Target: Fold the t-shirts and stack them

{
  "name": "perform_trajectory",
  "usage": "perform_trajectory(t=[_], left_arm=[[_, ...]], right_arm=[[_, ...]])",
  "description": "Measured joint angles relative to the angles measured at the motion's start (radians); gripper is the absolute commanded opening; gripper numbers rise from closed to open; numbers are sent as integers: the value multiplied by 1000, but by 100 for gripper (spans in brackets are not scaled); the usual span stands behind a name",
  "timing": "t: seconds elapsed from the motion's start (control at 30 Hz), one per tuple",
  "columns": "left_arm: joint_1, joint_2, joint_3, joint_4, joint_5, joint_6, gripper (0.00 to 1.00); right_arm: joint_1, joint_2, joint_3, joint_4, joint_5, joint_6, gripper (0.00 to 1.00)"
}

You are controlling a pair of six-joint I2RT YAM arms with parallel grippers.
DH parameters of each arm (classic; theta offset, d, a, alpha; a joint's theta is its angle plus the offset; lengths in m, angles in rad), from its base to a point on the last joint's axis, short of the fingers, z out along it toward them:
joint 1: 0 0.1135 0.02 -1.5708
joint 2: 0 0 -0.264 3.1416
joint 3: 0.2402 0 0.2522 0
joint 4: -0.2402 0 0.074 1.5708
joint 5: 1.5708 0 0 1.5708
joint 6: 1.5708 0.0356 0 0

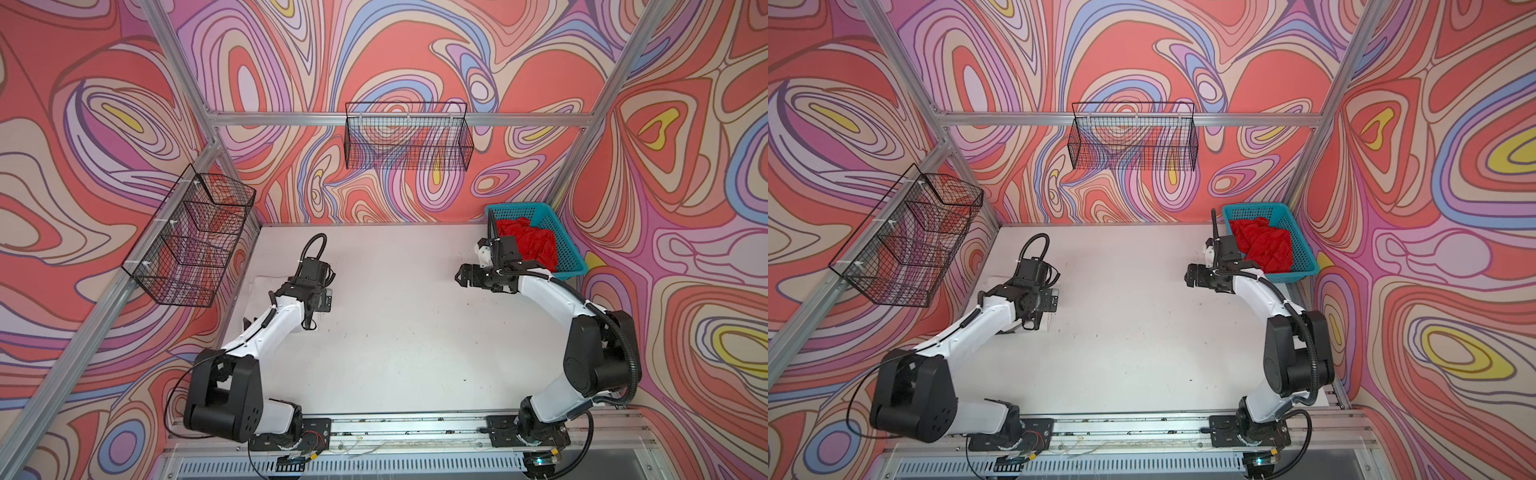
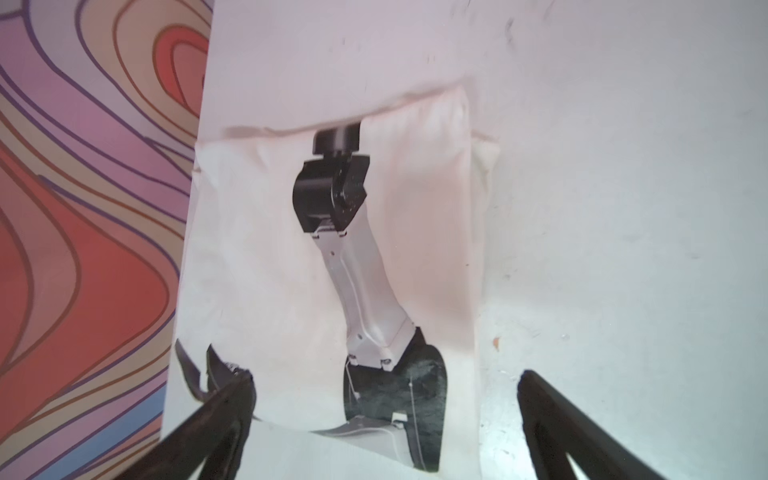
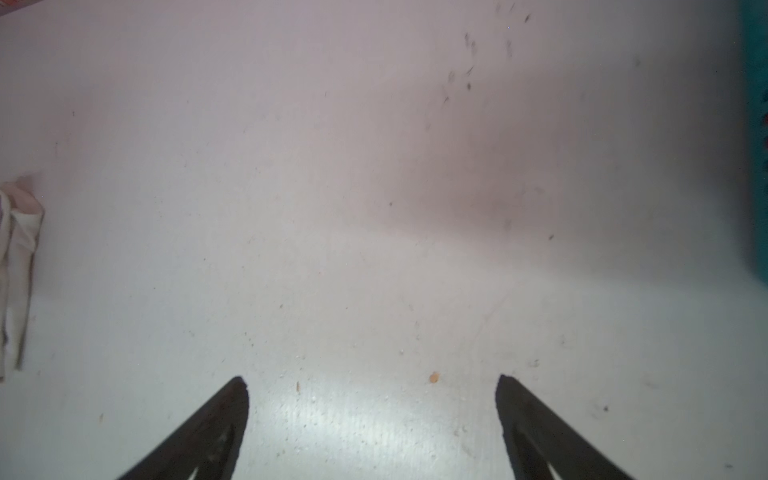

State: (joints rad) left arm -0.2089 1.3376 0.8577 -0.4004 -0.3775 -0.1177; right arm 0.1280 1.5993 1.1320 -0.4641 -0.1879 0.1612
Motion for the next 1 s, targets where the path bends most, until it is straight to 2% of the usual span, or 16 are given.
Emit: perform_trajectory(t=[0.13, 0.3, 0.43, 0.53, 0.73, 0.87, 1.0], left_arm=[[0, -103, -177, 199, 33, 5, 100], [1, -93, -321, 435, 37, 37, 100], [11, -73, -436, 685, 37, 75, 100], [24, -31, -491, 838, 39, 106, 100], [75, 92, -502, 1132, 71, 140, 100], [106, 193, -537, 1298, 93, 137, 100], [121, 211, -539, 1312, 105, 123, 100]], right_arm=[[-10, -27, -122, 227, 150, -31, 98], [-29, -20, -346, 576, 307, -60, 98], [-34, -2, -507, 873, 373, -95, 98], [-42, 14, -583, 1050, 383, -111, 98], [-47, 85, -764, 1456, 360, -147, 98], [-47, 101, -796, 1543, 354, -154, 98], [-47, 101, -769, 1584, 373, -152, 98]])
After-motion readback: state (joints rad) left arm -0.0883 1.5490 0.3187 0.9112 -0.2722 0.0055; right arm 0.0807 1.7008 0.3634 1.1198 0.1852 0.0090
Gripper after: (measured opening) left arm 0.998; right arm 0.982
